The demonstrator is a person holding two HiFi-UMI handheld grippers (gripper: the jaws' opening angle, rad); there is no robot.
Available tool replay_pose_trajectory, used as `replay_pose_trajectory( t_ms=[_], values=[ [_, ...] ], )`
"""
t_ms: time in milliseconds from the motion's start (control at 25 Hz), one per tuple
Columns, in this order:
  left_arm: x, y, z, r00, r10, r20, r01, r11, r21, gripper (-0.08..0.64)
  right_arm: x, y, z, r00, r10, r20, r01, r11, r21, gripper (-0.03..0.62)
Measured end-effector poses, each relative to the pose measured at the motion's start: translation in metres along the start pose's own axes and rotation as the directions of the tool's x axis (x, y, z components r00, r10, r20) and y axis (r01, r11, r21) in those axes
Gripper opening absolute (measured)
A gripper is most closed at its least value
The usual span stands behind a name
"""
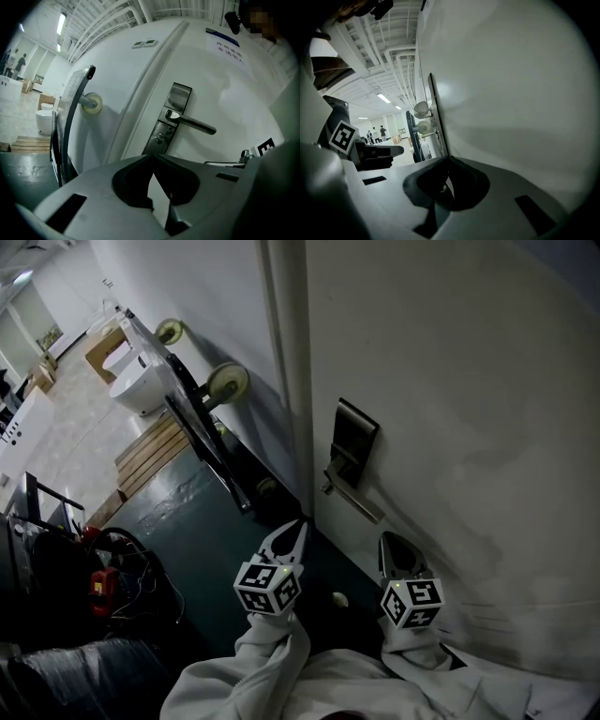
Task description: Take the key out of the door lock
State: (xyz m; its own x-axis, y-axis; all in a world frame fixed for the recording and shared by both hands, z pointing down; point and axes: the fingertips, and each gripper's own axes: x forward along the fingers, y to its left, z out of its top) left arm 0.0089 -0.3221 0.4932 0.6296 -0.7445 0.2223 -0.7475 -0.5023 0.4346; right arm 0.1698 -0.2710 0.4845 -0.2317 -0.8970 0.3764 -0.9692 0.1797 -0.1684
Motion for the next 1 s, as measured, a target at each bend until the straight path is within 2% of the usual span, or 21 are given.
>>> replay_pose_trajectory(
  t_ms=[80, 200, 320, 400, 480, 560, 760, 800, 840, 880, 1000],
  values=[
    [0.006, 0.003, 0.002, 1.0, -0.024, -0.013, 0.023, 0.999, -0.033, 0.018, 0.001, 0.0, 0.002, 1.0, -0.023, 0.002, 0.023, 1.0, 0.009, 0.052],
    [0.014, 0.006, 0.005, 0.996, -0.085, -0.015, 0.083, 0.989, -0.125, 0.018, 0.005, 0.0, 0.004, 0.998, -0.055, 0.005, 0.055, 0.998, 0.019, 0.052],
    [0.023, 0.01, 0.008, 0.989, -0.144, -0.012, 0.139, 0.969, -0.202, 0.019, 0.008, 0.0, 0.004, 0.996, -0.086, 0.007, 0.086, 0.996, 0.031, 0.052],
    [0.03, 0.01, 0.009, 0.982, -0.19, -0.01, 0.181, 0.947, -0.265, 0.02, 0.01, 0.0, 0.004, 0.994, -0.108, 0.012, 0.108, 0.993, 0.038, 0.052],
    [0.036, 0.01, 0.009, 0.97, -0.242, 0.005, 0.228, 0.903, -0.363, 0.02, 0.012, -0.001, 0.003, 0.991, -0.13, 0.014, 0.129, 0.991, 0.045, 0.052],
    [0.041, 0.009, 0.01, 0.957, -0.29, 0.032, 0.27, 0.84, -0.471, 0.02, 0.014, -0.002, 0.005, 0.989, -0.15, 0.019, 0.149, 0.988, 0.052, 0.052],
    [0.047, 0.008, 0.011, 0.936, -0.345, 0.076, 0.316, 0.721, -0.617, 0.023, 0.02, -0.001, 0.004, 0.983, -0.182, 0.015, 0.181, 0.982, 0.056, 0.052],
    [0.048, 0.008, 0.012, 0.931, -0.355, 0.086, 0.324, 0.691, -0.646, 0.051, 0.021, -0.001, 0.002, 0.982, -0.188, 0.011, 0.187, 0.981, 0.059, 0.052],
    [0.049, 0.007, 0.012, 0.925, -0.369, 0.094, 0.332, 0.662, -0.671, 0.137, 0.021, -0.001, 0.001, 0.981, -0.193, 0.008, 0.192, 0.979, 0.062, 0.052],
    [0.049, 0.006, 0.012, 0.919, -0.381, 0.099, 0.338, 0.637, -0.693, 0.17, 0.021, -0.001, 0.0, 0.98, -0.198, 0.006, 0.197, 0.978, 0.064, 0.052],
    [0.051, 0.0, 0.014, 0.91, -0.397, 0.123, 0.347, 0.563, -0.75, 0.17, 0.02, -0.003, -0.003, 0.977, -0.212, 0.005, 0.211, 0.975, 0.074, 0.052]
  ],
)
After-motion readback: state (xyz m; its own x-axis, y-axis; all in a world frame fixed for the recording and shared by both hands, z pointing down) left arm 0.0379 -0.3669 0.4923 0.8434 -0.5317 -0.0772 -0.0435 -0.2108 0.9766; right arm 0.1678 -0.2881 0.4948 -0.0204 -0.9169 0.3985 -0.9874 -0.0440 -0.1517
